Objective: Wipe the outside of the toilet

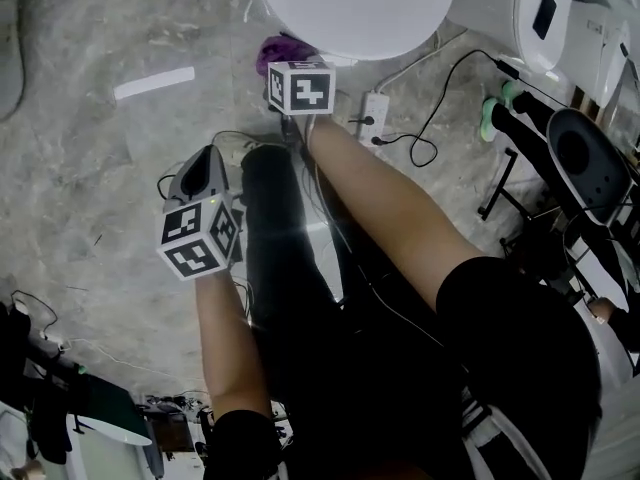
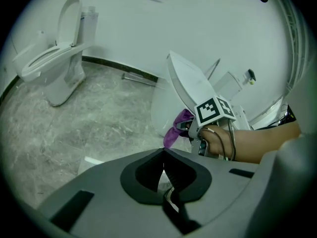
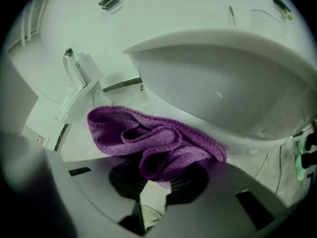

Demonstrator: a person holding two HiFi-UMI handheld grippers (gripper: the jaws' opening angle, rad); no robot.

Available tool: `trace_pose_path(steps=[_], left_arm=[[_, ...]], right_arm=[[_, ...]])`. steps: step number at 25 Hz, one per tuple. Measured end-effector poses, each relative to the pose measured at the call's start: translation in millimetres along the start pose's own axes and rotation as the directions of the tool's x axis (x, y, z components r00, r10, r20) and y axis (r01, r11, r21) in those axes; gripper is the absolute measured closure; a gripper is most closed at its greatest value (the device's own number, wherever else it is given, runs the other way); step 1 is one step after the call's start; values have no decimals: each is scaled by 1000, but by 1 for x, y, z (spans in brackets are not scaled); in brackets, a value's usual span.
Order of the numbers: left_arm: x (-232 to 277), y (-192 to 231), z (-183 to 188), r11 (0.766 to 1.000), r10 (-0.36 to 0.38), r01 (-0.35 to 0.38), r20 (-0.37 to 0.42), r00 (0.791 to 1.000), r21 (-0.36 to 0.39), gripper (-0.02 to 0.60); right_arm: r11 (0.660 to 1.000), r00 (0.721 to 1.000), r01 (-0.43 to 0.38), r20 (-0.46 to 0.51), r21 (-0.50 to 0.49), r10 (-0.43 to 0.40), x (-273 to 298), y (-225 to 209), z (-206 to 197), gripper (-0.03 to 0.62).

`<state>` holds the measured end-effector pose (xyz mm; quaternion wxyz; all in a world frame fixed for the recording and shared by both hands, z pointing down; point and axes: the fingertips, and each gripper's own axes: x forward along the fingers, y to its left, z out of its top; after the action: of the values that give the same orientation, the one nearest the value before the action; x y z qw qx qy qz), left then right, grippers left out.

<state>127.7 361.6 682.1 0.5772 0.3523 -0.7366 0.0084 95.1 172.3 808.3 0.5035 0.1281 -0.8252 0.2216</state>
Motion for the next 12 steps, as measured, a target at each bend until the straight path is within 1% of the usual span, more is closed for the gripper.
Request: trace_pose_path(steps=[2, 8, 10, 12], left_arm=[[-3, 12, 2, 1000, -8, 8, 0, 1000, -1, 571], [-10, 35, 5, 999, -29, 29, -12, 999, 23, 572], [-12, 41, 8, 999, -32, 32, -11, 999, 25, 572], [-16, 47, 13, 999, -32, 32, -4, 999, 5, 571]], right_arm=[[999, 1000, 18, 13, 39, -19, 4, 7, 6, 526], [987, 997, 19, 71, 162, -31, 13, 21, 23, 526], [977, 994, 9, 104, 215, -32, 16, 26, 31, 526], [961, 990, -4, 133, 278, -34, 18, 32, 40, 526]])
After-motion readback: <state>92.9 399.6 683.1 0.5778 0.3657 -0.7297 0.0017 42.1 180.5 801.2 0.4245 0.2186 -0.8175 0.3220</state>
